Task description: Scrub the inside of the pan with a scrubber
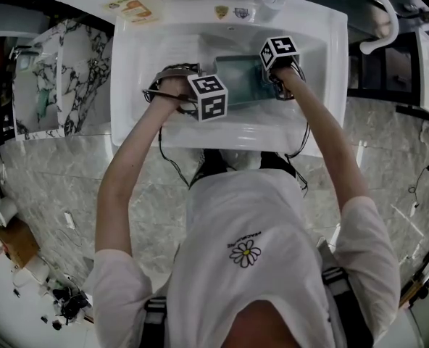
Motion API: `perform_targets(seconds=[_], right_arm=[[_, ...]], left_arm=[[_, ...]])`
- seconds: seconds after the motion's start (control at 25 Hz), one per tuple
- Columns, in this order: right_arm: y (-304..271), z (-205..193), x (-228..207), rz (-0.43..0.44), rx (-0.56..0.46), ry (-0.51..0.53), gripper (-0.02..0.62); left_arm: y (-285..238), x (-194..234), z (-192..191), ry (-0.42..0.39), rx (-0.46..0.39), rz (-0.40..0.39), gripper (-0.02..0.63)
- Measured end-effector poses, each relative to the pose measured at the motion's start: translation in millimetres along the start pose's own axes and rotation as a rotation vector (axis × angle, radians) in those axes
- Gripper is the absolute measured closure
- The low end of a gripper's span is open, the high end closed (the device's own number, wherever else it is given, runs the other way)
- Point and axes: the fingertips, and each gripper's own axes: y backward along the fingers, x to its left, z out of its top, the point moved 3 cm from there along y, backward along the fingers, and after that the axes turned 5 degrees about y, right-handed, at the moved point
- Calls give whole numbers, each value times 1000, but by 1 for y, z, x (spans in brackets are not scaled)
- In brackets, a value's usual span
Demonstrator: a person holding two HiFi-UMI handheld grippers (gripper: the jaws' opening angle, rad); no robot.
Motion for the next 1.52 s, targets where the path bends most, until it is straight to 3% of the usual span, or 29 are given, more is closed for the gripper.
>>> perform_targets(seconds=[0.28, 0.44, 1.12, 1.52], right_arm=[[-4, 3, 16, 78, -14, -79, 538], [-2, 6, 32, 164, -36, -123, 538], [4, 16, 123, 417, -92, -79, 538], [8, 15, 126, 414, -94, -55, 538]], left_arm=[[1, 0, 1, 8, -9, 0, 449], [1, -1, 0, 6, -9, -2, 449], [2, 0, 0, 8, -19, 2, 449], [1, -1, -1, 15, -26, 5, 449]])
